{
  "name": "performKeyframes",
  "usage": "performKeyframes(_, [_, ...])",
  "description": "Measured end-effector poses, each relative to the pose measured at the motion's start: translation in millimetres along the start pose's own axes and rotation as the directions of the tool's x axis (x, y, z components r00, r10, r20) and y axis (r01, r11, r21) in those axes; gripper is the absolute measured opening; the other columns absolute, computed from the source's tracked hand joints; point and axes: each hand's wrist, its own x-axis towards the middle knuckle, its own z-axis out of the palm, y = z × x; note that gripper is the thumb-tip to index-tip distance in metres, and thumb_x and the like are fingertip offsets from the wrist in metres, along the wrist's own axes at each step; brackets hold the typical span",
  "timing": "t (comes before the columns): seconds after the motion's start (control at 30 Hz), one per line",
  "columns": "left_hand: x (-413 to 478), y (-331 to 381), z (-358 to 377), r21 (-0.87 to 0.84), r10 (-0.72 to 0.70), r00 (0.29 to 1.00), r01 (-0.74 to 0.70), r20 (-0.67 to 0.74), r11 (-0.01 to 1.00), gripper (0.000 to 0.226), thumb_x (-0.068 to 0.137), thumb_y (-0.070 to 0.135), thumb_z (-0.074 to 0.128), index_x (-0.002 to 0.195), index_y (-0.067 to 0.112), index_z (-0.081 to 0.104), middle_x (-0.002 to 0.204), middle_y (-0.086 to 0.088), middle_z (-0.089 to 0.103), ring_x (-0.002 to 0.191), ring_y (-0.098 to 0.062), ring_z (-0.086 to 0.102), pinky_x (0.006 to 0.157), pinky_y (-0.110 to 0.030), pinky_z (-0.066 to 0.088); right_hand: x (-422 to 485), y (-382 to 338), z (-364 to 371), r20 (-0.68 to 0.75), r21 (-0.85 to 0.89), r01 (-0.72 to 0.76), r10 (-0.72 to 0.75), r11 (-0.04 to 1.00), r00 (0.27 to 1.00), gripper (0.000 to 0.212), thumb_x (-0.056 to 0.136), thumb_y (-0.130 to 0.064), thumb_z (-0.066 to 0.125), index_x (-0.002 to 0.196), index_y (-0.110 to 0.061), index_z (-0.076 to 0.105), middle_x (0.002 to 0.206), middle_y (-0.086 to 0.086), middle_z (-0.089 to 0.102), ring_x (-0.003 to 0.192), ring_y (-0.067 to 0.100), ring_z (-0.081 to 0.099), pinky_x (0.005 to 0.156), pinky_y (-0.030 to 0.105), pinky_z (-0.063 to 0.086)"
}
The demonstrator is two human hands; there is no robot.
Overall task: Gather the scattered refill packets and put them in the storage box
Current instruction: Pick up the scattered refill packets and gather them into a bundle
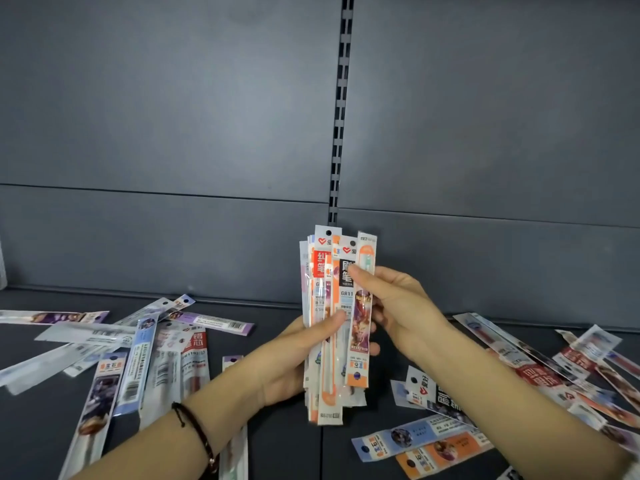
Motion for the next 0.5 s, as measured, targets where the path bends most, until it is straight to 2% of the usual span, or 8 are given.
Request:
performKeyframes(0.03, [0,0,1,-0.006,0.014,1.0,-0.014,0.011,1.0,0.032,0.082,0.025,0.061,0.113,0.019,0.069,0.111,-0.015,0.072,0.1,-0.029,0.07,0.079,-0.04,0.058,0,2,2,-0.006,-0.018,0.001,-0.001,1.0,1.0,0.015,0.081,-0.024,0.073,0.09,-0.012,0.072,0.079,0.005,0.076,0.054,0.011,0.065,0.044,0.021,0.047])
performKeyframes(0.1, [0,0,1,-0.006,0.04,0.999,-0.04,-0.002,0.999,0.027,0.08,0.019,0.063,0.105,0.02,0.073,0.108,-0.015,0.073,0.094,-0.028,0.072,0.075,-0.038,0.059,1,4,4,-0.015,-0.038,0.01,-0.011,0.999,1.0,0.02,0.08,-0.028,0.074,0.093,-0.013,0.074,0.082,0.006,0.076,0.056,0.012,0.062,0.046,0.021,0.044])
performKeyframes(0.17, [1,1,-2,0.002,0.065,0.998,-0.065,-0.027,0.998,0.033,0.082,0.018,0.063,0.114,0.017,0.066,0.106,-0.014,0.073,0.09,-0.025,0.073,0.073,-0.035,0.058,2,1,2,-0.029,-0.027,0.028,-0.029,0.999,0.999,0.022,0.078,-0.03,0.074,0.093,-0.014,0.076,0.085,0.007,0.076,0.057,0.011,0.054,0.049,0.021,0.04])
performKeyframes(0.23, [2,2,-5,0.002,0.085,0.996,-0.085,-0.035,0.996,0.037,0.085,0.018,0.062,0.121,0.015,0.06,0.105,-0.013,0.074,0.088,-0.023,0.073,0.073,-0.033,0.058,5,-5,-3,-0.061,0.014,0.034,-0.033,0.999,0.998,0.025,0.08,-0.031,0.072,0.095,-0.011,0.075,0.078,0.003,0.071,0.05,0.007,0.041,0.041,0.017,0.032])
performKeyframes(0.3, [3,2,-8,0.032,0.1,0.992,-0.098,-0.079,0.995,0.037,0.083,0.018,0.063,0.12,0.017,0.06,0.101,-0.01,0.075,0.083,-0.02,0.073,0.072,-0.031,0.057,10,-14,-11,-0.091,0.058,0.021,-0.016,0.998,0.996,0.023,0.082,-0.031,0.072,0.09,-0.01,0.074,0.066,-0.003,0.06,0.044,0.005,0.035,0.035,0.016,0.026])
performKeyframes(0.37, [4,2,-10,0.053,0.105,0.986,-0.099,-0.128,0.994,0.04,0.08,0.02,0.064,0.12,0.017,0.059,0.098,-0.009,0.075,0.077,-0.018,0.072,0.07,-0.03,0.057,13,-23,-19,-0.078,0.019,0.003,-0.001,1.0,0.997,0.016,0.084,-0.026,0.071,0.085,-0.01,0.072,0.061,-0.003,0.054,0.041,0.006,0.035,0.033,0.017,0.024])
performKeyframes(0.43, [6,3,-12,0.024,0.112,0.981,-0.11,-0.156,0.994,0.044,0.079,0.024,0.068,0.121,0.013,0.059,0.092,-0.01,0.075,0.071,-0.017,0.07,0.067,-0.031,0.057,14,-31,-28,-0.064,-0.061,0.002,-0.006,0.998,0.998,0.01,0.086,-0.018,0.067,0.081,-0.009,0.069,0.06,0.0,0.057,0.039,0.007,0.04,0.034,0.018,0.025])
performKeyframes(0.5, [7,4,-15,-0.04,0.123,0.974,-0.133,-0.188,0.99,0.045,0.08,0.031,0.071,0.119,0.009,0.06,0.081,-0.01,0.07,0.065,-0.018,0.066,0.063,-0.03,0.056,14,-39,-37,-0.123,-0.055,0.015,-0.022,0.998,0.992,0.01,0.085,-0.013,0.065,0.076,-0.01,0.066,0.057,0.001,0.06,0.037,0.009,0.045,0.033,0.018,0.026])
